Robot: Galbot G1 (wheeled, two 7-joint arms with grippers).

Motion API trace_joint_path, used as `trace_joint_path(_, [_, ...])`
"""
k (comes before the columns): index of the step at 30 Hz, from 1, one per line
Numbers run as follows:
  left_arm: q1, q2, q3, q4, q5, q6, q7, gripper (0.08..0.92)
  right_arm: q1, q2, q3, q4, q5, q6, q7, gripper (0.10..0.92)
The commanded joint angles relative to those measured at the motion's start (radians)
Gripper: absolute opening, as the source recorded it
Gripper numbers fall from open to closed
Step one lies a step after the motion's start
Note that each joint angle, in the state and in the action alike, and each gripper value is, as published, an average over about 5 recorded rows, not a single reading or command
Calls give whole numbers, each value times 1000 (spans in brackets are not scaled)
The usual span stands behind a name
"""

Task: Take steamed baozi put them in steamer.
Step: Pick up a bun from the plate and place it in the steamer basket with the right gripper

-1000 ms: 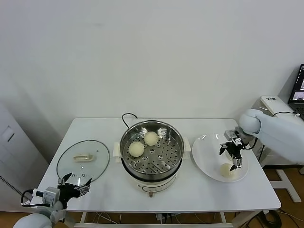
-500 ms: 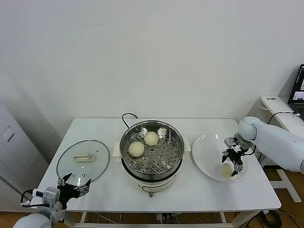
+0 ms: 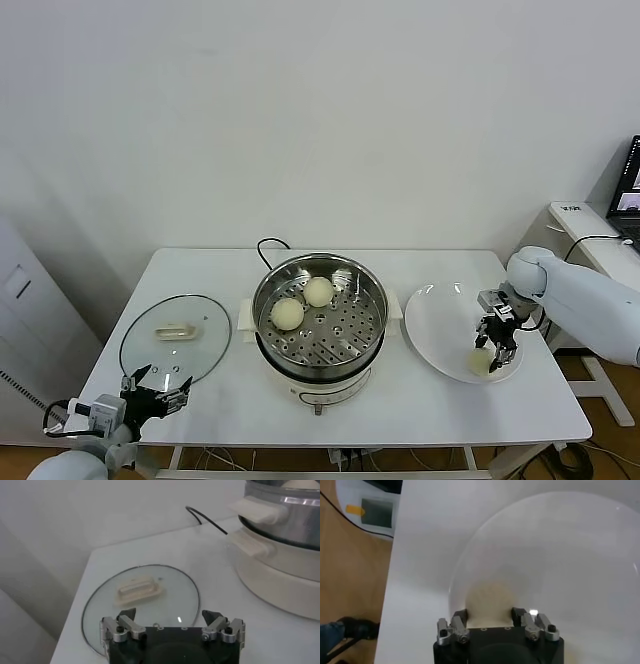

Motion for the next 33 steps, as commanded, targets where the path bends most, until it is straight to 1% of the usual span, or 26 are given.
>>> trace_joint_path(1, [-2, 1, 3, 0, 1, 1, -1, 823, 131, -30, -71, 58, 63, 0, -12, 510])
trace_joint_path(6, [-14, 2, 13, 1, 3, 6, -1, 823, 317, -3, -100, 97, 125, 48, 11, 509])
trace_joint_path(12, [-21, 6, 19, 4, 4, 8, -2, 823, 422, 73, -80, 184, 180, 146, 39, 509])
trace_joint_path(17, [-23, 11, 21, 10, 5, 7, -3, 823, 452, 170, -27, 192, 188, 256, 39, 510])
trace_joint_path(24, [-23, 9, 24, 15, 6, 6, -5, 823, 459, 282, -7, 227, 200, 357, 38, 510])
trace_joint_path(33, [-31, 9, 30, 22, 8, 6, -5, 823, 427, 365, -21, 342, 149, 494, 55, 516])
